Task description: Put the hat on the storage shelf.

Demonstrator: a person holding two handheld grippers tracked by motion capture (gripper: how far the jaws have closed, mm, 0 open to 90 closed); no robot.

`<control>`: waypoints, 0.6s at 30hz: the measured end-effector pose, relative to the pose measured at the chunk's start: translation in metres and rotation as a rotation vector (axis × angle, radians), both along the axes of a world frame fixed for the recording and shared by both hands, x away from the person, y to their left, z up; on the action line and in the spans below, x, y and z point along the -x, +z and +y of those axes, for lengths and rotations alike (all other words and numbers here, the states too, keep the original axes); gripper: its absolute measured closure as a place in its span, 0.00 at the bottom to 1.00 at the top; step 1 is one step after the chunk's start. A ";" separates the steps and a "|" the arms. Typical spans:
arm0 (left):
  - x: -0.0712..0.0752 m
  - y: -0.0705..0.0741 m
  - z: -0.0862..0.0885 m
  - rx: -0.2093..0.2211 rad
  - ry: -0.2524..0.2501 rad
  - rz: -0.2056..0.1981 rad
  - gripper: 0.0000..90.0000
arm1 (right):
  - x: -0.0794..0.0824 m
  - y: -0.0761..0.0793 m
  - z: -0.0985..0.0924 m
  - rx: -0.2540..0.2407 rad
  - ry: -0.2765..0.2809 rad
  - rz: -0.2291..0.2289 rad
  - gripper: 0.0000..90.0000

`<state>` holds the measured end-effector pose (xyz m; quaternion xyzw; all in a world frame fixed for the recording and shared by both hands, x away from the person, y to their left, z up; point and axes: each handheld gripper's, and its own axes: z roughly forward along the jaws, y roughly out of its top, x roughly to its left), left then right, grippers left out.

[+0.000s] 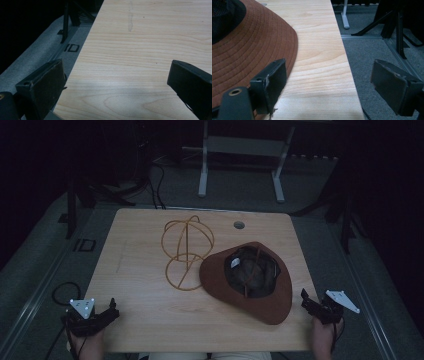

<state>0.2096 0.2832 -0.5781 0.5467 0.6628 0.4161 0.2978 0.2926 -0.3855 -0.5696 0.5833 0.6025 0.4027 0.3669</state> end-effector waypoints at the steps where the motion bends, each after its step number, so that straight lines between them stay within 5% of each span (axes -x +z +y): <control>1: 0.000 0.000 0.000 0.002 -0.001 -0.001 0.02 | 0.000 0.000 0.000 -0.003 -0.001 -0.002 0.15; 9: 0.000 -0.001 0.000 0.012 -0.011 0.006 0.02 | 0.000 0.000 0.001 0.003 -0.003 0.004 0.15; 18: -0.001 -0.001 0.000 0.016 -0.016 0.017 0.02 | -0.006 0.010 -0.001 -0.016 0.004 0.059 0.15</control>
